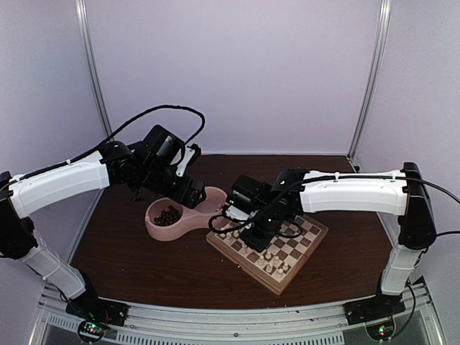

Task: Set up the chess pieces on the board
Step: Place the king on e1.

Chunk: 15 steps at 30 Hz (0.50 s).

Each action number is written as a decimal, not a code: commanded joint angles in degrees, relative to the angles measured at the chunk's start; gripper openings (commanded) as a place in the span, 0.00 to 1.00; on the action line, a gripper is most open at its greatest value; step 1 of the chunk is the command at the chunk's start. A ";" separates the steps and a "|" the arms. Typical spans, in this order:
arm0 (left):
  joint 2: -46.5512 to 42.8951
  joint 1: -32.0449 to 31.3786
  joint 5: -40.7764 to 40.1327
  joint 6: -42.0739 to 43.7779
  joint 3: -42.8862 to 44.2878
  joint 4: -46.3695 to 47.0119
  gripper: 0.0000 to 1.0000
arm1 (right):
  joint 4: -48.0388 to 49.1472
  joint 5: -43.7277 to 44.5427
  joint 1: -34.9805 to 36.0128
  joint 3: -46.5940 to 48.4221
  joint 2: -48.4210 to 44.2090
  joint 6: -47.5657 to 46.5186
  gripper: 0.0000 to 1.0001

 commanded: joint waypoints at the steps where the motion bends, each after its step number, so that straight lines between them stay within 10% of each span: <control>1: -1.32 0.48 -1.04 -0.52 -0.51 1.15 0.98 | -2.12 3.77 0.78 2.15 1.90 -0.14 0.13; 15: -0.71 0.73 -0.56 -0.39 -0.02 0.98 0.98 | -2.60 5.38 1.61 2.40 4.46 -0.53 0.13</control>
